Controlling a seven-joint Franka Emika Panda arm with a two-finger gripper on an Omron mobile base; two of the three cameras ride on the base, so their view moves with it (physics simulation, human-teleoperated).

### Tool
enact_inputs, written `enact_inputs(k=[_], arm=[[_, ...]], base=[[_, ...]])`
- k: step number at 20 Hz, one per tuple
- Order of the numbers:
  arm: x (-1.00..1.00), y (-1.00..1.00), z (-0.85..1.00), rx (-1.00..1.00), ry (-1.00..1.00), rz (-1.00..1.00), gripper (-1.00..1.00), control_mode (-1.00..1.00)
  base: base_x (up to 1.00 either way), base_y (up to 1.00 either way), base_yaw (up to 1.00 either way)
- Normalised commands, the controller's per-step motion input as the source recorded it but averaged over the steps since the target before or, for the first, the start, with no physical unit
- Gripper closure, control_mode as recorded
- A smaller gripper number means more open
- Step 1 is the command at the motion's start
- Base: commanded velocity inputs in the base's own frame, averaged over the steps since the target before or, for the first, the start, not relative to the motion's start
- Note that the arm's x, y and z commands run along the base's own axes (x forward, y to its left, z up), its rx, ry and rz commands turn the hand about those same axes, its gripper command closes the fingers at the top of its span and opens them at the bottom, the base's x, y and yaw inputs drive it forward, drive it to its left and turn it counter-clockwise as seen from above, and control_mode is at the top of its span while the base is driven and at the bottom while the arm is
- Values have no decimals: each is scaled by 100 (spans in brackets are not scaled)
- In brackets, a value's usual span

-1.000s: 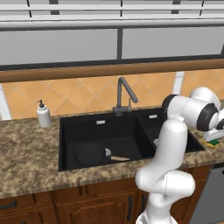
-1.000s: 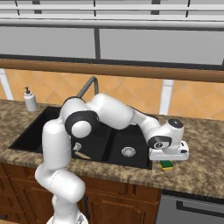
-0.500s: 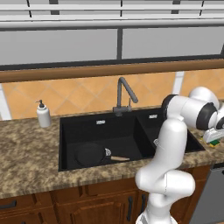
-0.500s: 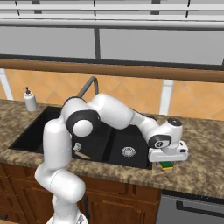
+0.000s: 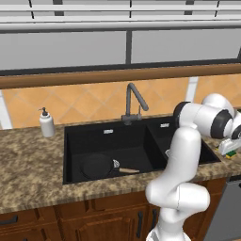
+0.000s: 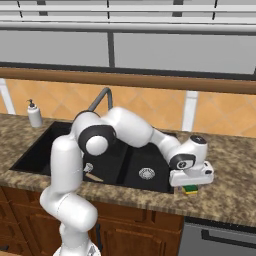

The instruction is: Pick the pan and sponge and place them into the sink. Then turn on the water.

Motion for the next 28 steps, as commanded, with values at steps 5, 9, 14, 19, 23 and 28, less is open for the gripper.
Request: enact_inputs(k=[5, 9, 14, 19, 23, 28], arm=[[0, 0, -21, 0, 0, 5, -100, -100], [0, 0, -16, 0, 0, 3, 100, -100], [0, 0, 0, 0, 0, 0, 100, -100], [-5, 0, 7, 0, 0, 0, 100, -100], [-16, 2, 40, 0, -1, 0, 100, -100], [-17, 18, 55, 0, 0, 0, 100, -100]], base=[[0, 0, 0], [0, 0, 0], [0, 0, 0], [0, 0, 0], [0, 0, 0], [0, 0, 0]])
